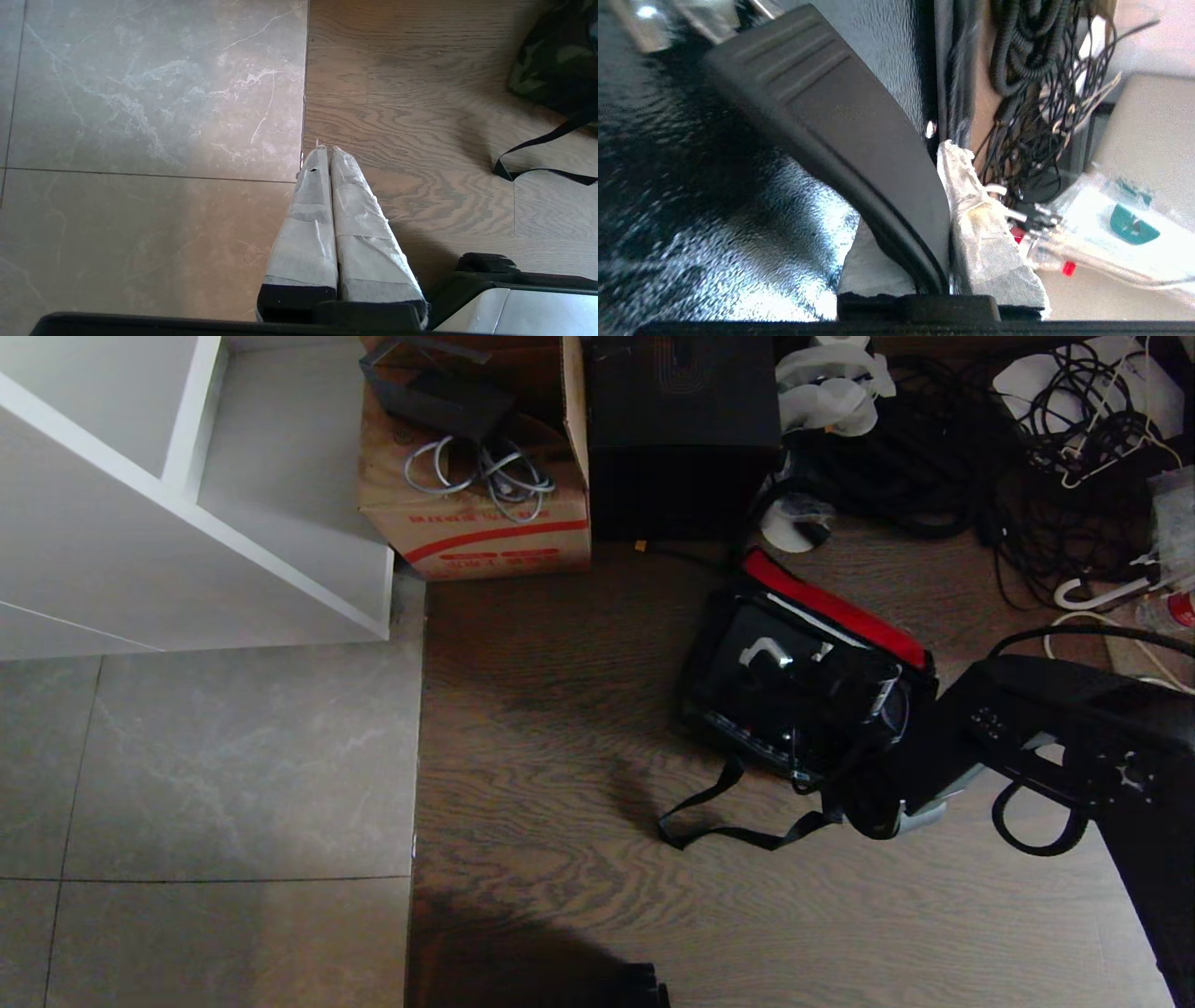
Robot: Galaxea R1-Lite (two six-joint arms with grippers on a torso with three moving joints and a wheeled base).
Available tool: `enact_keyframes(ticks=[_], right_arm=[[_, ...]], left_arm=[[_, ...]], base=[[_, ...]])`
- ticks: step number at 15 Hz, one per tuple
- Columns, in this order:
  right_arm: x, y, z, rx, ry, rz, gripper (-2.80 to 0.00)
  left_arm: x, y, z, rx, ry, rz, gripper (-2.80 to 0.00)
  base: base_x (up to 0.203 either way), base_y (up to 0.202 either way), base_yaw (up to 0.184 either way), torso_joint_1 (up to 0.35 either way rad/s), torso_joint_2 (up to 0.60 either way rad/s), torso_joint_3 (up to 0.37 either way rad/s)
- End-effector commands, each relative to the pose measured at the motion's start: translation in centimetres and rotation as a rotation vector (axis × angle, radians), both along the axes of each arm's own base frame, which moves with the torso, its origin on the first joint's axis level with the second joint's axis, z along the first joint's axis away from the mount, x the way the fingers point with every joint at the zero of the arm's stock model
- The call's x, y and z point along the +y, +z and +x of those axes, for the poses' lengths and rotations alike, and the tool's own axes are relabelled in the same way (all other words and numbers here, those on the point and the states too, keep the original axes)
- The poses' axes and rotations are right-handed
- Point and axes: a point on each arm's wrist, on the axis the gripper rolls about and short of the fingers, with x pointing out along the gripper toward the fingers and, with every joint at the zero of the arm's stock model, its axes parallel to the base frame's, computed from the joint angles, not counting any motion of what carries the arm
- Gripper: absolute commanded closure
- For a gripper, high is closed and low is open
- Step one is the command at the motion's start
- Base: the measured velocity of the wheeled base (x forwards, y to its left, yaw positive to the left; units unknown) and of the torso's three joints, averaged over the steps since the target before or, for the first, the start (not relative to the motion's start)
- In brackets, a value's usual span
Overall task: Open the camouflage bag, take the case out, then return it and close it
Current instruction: Grip the handle
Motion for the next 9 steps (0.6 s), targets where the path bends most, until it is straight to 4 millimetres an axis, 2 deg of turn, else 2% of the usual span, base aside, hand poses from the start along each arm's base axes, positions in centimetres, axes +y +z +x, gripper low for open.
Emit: enact_keyframes(ticks=[1,5,8,9], right_arm=[[0.2,4.3,-2.1,-0.092,0.003,0.030,0.00],[0.9,6.5,-3.6,-0.122,0.003,0.048,0.00],[0.7,6.1,-4.2,-0.098,0.002,0.039,0.00],[0.7,6.7,-4.2,-0.119,0.002,0.046,0.00]], left_arm=[[0.0,0.0,0.0,0.001,0.000,-0.001,0.00],[0.0,0.0,0.0,0.000,0.000,-0.001,0.00],[0.0,0.0,0.0,0.001,0.000,-0.001,0.00],[0.0,0.0,0.0,-0.001,0.000,-0.001,0.00]], base=[[0.000,0.000,0.000,0.000,0.00,0.000],[0.000,0.000,0.000,0.000,0.00,0.000],[0.000,0.000,0.000,0.000,0.00,0.000],[0.000,0.000,0.000,0.000,0.00,0.000]])
